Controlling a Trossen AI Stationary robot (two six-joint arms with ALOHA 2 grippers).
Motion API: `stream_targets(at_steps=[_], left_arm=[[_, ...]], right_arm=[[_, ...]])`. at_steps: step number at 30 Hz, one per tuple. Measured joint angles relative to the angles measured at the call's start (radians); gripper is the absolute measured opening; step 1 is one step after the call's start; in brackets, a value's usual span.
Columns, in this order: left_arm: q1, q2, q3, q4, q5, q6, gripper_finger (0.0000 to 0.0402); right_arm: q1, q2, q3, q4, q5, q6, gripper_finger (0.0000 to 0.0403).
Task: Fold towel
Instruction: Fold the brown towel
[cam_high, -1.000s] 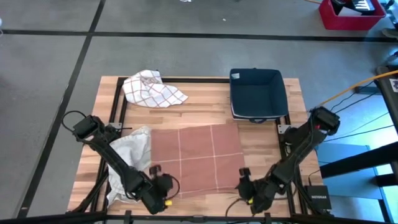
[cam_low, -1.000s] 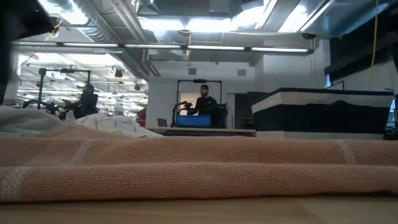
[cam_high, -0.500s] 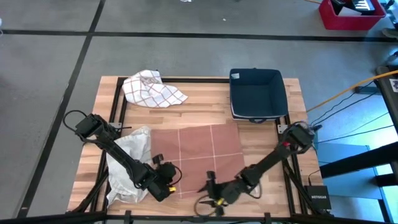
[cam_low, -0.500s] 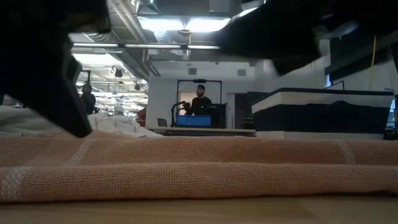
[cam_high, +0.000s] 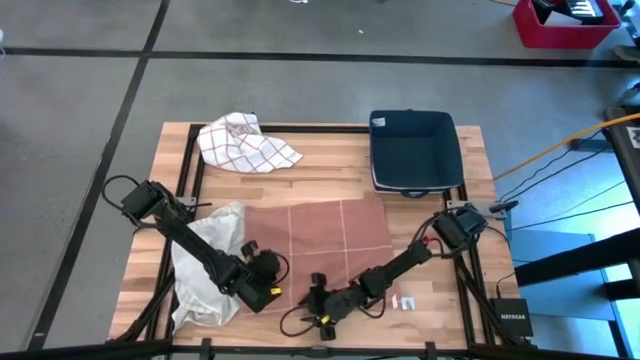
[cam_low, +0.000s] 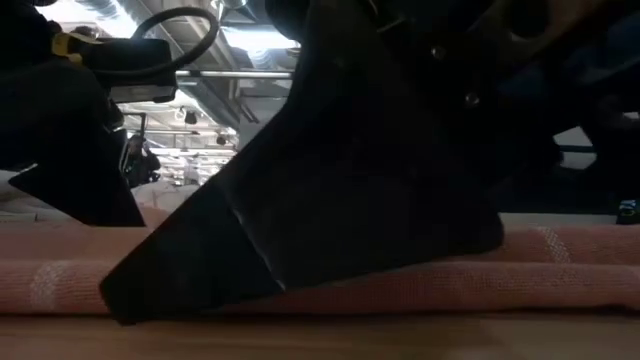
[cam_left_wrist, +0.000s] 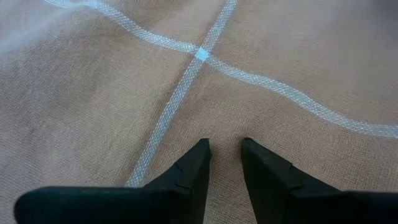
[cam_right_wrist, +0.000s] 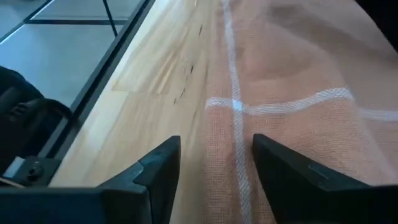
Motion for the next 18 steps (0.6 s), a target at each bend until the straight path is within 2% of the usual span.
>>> stream_targets(at_steps=[11,15,18], left_arm=[[0.023,-0.007,-0.001,-0.006,0.002,0.008,0.0088],[0.002,-0.056,0.028,-0.035,0.023,0.055,0.0088],[-0.031,-0.122,0.08,-0.021,0.05,0.115,0.0088]], right_arm=[[0.026,0.0,-0.002,0.025,-0.019,-0.011,0.0204],[0.025,-0.023,-0.004,0.011,-0.019,-0.01,0.0204],[0.026,-0.094,-0.006,-0.064,-0.027,-0.028,0.0204]])
